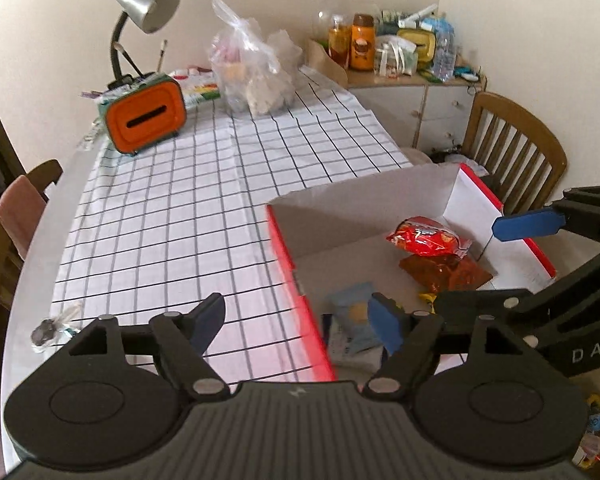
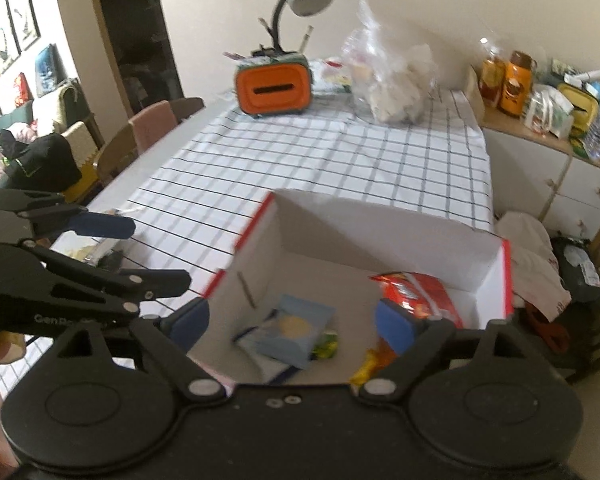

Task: Organize snacks
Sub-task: 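Move both tools back over the remaining snacks on the table, then grasp the brown chocolate packet with the left tool while the right tool grasps the silver foil wrapper, then carry the brown packet and silver wrapper into the red box and release them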

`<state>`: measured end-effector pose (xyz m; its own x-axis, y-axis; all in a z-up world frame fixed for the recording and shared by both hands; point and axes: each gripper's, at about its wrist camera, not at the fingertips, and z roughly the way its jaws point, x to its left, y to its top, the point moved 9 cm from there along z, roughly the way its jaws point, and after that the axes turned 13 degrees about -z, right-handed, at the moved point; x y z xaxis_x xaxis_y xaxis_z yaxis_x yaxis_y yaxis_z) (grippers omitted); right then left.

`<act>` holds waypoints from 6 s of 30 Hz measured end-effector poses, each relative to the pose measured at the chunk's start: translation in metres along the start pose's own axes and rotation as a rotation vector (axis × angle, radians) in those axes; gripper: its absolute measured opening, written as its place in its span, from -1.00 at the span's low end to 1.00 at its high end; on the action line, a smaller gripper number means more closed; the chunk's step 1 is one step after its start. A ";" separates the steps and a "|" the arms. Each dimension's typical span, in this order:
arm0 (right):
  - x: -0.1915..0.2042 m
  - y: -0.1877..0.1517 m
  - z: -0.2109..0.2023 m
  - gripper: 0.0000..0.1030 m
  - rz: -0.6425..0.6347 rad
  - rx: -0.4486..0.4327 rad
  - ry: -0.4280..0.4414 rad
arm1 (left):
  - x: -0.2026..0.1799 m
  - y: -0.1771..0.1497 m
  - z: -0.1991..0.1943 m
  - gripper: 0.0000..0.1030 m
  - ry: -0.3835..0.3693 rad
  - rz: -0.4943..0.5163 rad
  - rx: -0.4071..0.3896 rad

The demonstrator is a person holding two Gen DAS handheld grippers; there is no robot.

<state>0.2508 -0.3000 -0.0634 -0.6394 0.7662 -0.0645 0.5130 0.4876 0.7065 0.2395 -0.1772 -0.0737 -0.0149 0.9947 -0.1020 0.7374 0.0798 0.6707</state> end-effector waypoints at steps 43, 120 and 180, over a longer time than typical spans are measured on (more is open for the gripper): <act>0.191 0.072 0.127 0.99 -0.046 0.007 0.131 | 0.299 -0.087 -0.013 0.70 0.121 -0.237 0.010; 0.267 0.097 0.219 -0.65 -0.125 0.164 0.147 | 0.373 -0.134 0.006 -0.40 0.129 -0.435 0.101; -0.119 -0.072 0.031 -0.65 0.244 0.081 -0.209 | -0.071 0.000 0.114 -0.40 -0.036 0.005 0.229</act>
<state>0.3074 -0.4133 -0.1286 -0.3648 0.9298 -0.0489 0.6858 0.3038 0.6614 0.3173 -0.2554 -0.1503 0.0098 0.9918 -0.1277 0.8714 0.0541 0.4875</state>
